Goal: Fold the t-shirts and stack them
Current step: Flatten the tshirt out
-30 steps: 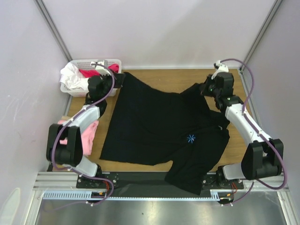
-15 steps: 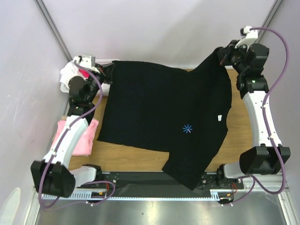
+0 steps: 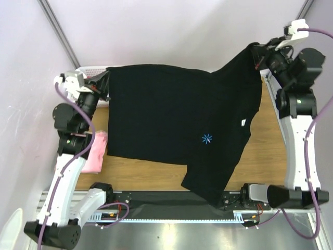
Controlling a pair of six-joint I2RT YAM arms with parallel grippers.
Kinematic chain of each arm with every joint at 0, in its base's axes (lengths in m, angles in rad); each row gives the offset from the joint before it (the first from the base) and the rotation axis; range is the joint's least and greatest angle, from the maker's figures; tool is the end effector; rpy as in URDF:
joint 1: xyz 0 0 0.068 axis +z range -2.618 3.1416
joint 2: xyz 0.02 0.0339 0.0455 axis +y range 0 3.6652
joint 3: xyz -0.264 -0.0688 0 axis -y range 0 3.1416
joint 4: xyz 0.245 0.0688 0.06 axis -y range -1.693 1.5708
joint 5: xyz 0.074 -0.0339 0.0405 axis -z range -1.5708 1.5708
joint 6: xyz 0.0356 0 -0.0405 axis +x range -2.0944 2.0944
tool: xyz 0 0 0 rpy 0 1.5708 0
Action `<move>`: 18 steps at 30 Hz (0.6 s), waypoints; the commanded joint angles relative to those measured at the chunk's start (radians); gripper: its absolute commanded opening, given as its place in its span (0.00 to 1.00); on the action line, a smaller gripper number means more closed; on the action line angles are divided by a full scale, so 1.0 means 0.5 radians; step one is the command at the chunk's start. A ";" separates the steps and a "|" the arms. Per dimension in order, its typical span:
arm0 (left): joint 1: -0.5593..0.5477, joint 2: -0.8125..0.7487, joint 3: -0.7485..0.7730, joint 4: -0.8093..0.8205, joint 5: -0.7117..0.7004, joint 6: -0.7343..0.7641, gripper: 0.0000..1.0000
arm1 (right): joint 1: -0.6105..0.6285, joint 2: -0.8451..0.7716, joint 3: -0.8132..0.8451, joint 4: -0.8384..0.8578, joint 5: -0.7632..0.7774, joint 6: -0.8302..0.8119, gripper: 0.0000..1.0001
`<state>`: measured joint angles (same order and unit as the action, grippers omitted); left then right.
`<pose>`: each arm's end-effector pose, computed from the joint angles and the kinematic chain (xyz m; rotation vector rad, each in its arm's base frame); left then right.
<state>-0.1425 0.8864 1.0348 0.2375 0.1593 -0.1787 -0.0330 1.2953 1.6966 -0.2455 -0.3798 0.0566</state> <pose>0.1850 -0.0322 0.4547 0.1195 1.1923 -0.3765 0.2563 0.0047 0.5351 -0.2512 1.4102 0.2879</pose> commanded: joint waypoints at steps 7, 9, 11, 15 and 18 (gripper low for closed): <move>0.015 -0.272 -0.244 -0.058 -0.140 0.075 0.00 | -0.011 -0.225 -0.285 0.147 -0.060 -0.052 0.00; 0.015 -0.260 -0.302 -0.012 -0.156 0.100 0.00 | -0.011 -0.210 -0.325 0.172 -0.054 -0.031 0.00; 0.018 -0.205 -0.351 0.061 -0.159 0.106 0.00 | -0.011 -0.173 -0.371 0.190 -0.038 -0.018 0.00; 0.046 -0.086 -0.413 0.215 -0.128 0.106 0.00 | -0.011 -0.093 -0.423 0.239 -0.047 -0.021 0.00; 0.131 0.058 -0.416 0.344 -0.018 0.063 0.00 | -0.011 -0.014 -0.436 0.282 -0.057 -0.030 0.00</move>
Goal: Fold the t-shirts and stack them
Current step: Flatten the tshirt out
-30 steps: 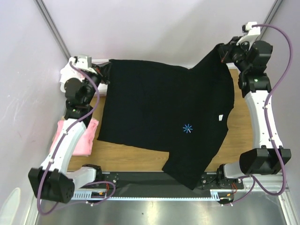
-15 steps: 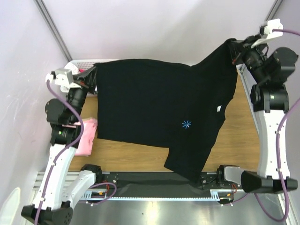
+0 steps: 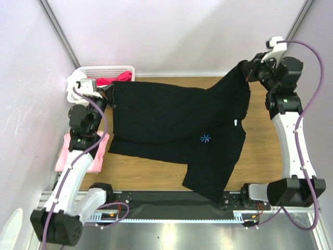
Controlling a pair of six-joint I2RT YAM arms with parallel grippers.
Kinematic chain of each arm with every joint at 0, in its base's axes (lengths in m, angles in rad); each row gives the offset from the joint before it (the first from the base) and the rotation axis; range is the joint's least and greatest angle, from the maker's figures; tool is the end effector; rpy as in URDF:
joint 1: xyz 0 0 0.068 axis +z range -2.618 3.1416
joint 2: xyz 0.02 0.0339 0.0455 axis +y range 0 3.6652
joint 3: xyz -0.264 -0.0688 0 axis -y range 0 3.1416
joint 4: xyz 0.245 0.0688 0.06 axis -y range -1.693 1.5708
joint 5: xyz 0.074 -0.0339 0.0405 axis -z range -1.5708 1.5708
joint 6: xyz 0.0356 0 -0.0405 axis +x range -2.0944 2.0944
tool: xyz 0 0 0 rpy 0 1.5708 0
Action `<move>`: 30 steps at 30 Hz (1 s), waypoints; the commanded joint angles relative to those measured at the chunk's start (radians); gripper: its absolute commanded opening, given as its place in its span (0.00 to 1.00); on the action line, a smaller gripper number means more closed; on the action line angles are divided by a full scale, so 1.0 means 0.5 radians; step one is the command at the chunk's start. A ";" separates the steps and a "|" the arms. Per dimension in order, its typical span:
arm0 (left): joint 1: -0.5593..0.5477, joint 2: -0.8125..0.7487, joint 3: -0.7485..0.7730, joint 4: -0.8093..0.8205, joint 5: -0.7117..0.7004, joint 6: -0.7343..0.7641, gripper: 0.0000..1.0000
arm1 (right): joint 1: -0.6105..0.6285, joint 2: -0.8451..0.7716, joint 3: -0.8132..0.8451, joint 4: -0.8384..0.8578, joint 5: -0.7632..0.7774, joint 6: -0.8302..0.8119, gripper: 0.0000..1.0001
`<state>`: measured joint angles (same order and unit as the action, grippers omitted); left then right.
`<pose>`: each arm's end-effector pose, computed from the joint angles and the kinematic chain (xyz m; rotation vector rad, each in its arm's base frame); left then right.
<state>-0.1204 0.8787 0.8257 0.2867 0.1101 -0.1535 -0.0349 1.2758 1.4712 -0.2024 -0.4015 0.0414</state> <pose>0.2038 -0.0286 0.3890 0.0714 1.3430 -0.3051 0.2790 0.0042 0.4718 -0.2547 1.5658 0.3214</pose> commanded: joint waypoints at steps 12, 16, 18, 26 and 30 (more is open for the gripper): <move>0.213 0.797 0.076 0.837 0.277 -0.064 0.00 | -0.007 0.571 0.193 0.383 -0.041 -0.031 0.00; 0.228 1.110 0.198 1.013 0.353 -0.076 0.00 | -0.007 0.868 0.346 0.518 -0.053 -0.009 0.00; 0.228 1.251 0.351 1.028 0.424 -0.076 0.00 | -0.007 0.973 0.463 0.534 -0.059 -0.003 0.00; 0.235 1.914 0.821 1.237 0.596 -0.184 0.00 | -0.007 1.482 0.905 0.546 -0.050 0.046 0.00; 0.235 2.166 1.017 1.243 0.605 -0.193 0.00 | -0.007 1.660 1.073 0.537 -0.007 0.049 0.00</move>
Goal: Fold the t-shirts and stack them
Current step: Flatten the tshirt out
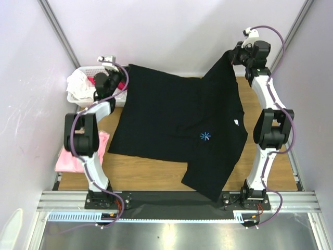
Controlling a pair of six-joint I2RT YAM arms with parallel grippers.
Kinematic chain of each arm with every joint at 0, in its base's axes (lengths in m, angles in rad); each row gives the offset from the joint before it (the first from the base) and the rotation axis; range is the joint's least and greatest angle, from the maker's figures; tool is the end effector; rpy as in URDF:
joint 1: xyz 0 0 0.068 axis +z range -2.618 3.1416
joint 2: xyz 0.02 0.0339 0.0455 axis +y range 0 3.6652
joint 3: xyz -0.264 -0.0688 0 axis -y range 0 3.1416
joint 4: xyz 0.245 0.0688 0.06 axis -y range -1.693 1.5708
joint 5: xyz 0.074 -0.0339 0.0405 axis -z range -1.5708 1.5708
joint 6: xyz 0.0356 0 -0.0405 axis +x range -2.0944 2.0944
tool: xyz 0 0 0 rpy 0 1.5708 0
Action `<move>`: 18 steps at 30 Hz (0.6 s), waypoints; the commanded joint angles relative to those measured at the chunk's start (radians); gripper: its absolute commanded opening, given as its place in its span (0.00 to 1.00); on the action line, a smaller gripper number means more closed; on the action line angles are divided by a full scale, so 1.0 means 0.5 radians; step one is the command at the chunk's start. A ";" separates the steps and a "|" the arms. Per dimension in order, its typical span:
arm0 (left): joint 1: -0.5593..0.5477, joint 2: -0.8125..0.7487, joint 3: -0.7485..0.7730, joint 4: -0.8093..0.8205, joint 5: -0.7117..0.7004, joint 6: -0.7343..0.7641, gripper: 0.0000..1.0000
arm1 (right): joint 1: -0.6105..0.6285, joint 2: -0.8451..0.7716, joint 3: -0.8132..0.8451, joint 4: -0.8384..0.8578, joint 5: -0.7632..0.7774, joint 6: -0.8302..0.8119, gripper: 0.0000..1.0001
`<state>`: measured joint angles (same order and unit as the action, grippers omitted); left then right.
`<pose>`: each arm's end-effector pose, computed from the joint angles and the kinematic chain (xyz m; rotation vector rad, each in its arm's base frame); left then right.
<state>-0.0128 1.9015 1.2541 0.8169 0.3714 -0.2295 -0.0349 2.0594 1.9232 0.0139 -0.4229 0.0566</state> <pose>0.4428 -0.0186 0.2814 0.1580 1.4199 -0.4599 0.5007 -0.0029 0.3598 -0.2399 1.6790 0.3737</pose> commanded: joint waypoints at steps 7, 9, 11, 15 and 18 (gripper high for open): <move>0.019 0.501 0.663 0.072 0.061 -0.075 0.00 | -0.013 0.446 0.638 0.000 0.109 0.040 0.00; 0.019 0.575 0.731 0.075 0.070 -0.090 0.00 | -0.013 0.492 0.688 0.000 0.128 0.043 0.00; 0.019 0.606 0.777 0.087 0.079 -0.099 0.00 | -0.013 0.517 0.688 0.012 0.146 0.052 0.00; 0.019 0.639 0.784 0.090 0.107 -0.066 0.00 | -0.019 0.508 0.654 -0.009 0.171 0.037 0.00; 0.019 0.670 0.784 0.093 0.159 -0.035 0.00 | -0.031 0.456 0.557 -0.022 0.186 0.016 0.00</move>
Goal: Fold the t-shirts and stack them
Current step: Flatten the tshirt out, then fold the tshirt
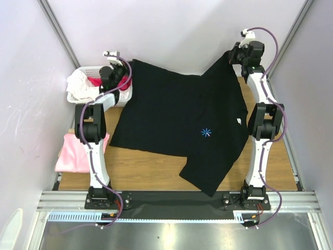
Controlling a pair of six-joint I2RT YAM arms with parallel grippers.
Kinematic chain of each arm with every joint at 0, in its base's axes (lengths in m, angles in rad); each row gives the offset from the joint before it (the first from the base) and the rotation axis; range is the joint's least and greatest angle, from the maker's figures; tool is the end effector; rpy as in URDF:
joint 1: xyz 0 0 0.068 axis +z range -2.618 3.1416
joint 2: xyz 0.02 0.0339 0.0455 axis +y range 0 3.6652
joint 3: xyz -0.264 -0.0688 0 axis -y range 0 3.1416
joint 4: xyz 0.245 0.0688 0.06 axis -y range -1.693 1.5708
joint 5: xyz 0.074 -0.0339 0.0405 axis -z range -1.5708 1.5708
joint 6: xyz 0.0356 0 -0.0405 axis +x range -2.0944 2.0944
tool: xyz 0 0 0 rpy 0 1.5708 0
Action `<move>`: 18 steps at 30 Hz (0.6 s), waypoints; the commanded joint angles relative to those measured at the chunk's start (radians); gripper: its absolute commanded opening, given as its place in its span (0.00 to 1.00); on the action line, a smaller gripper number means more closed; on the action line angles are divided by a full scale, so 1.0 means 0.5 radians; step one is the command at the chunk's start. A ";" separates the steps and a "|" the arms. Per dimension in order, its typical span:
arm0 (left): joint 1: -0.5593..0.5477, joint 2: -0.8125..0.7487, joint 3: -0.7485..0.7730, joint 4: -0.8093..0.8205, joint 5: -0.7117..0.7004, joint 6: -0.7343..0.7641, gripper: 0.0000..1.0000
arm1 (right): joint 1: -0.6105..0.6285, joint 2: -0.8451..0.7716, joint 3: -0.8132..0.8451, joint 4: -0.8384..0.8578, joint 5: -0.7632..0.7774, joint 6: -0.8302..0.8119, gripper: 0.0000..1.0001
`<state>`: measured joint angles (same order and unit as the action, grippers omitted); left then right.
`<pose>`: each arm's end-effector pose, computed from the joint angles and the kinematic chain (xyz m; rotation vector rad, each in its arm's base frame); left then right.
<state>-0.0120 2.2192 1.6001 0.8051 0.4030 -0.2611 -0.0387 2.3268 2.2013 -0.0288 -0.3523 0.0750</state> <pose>0.5185 -0.0202 0.2504 0.1655 1.4089 -0.5048 0.5579 -0.0093 0.3179 -0.1628 1.7190 0.3303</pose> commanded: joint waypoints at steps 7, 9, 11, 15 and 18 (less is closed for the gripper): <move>0.131 0.099 0.177 0.129 0.319 0.059 0.00 | -0.036 -0.324 -0.377 0.143 0.085 -0.003 0.00; 0.135 0.105 0.187 0.138 0.439 0.102 0.00 | -0.036 -0.398 -0.445 0.153 0.082 0.010 0.00; 0.131 0.102 0.169 0.196 0.528 0.148 0.00 | -0.036 -0.447 -0.540 0.153 0.091 0.019 0.00; 0.150 0.078 -0.012 0.512 0.740 0.191 0.00 | -0.036 -0.646 -0.742 0.159 0.128 0.016 0.00; 0.174 0.071 -0.074 0.675 0.881 0.228 0.00 | -0.036 -0.754 -0.914 0.144 0.165 0.007 0.00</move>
<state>0.0608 2.2761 1.5932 0.9638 0.7109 -0.2005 -0.0528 2.0613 1.7786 -0.0090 -0.2996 0.0784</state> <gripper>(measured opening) 0.006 0.022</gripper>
